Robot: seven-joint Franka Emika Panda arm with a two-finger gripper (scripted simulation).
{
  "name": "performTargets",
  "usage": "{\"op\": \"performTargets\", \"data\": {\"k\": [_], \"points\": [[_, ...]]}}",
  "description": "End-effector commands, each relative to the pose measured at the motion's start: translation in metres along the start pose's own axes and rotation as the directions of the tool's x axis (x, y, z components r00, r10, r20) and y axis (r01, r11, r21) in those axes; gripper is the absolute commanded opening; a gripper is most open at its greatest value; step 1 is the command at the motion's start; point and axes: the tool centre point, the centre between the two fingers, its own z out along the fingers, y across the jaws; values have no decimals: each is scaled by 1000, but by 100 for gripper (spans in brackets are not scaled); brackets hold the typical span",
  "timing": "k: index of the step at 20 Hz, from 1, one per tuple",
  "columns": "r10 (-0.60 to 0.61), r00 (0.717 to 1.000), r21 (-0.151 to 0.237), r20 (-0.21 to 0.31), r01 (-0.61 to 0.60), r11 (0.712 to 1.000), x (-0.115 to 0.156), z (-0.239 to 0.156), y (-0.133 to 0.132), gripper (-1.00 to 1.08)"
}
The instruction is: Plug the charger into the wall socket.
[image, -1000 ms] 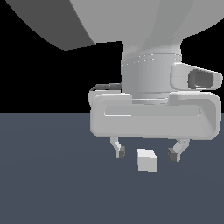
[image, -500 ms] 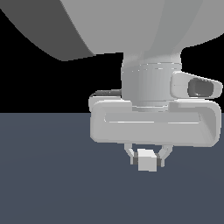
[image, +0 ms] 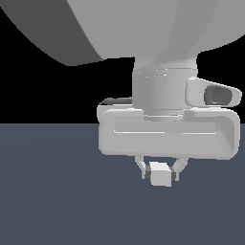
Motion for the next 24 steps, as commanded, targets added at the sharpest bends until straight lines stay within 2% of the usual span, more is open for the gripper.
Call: {"op": "performTargets", "data": {"k": [1, 6, 11, 18, 24], "points": [[-10, 1000, 2, -1, 10, 1000, 4, -2, -2, -100], [-53, 999, 10, -2, 53, 999, 22, -11, -10, -100], [-126, 992, 24, -3, 126, 992, 50, -26, -25, -100], [-245, 970, 49, -8, 245, 968, 94, -49, -55, -100], [-304, 953, 63, -11, 304, 951, 115, -61, -73, -100]]}}
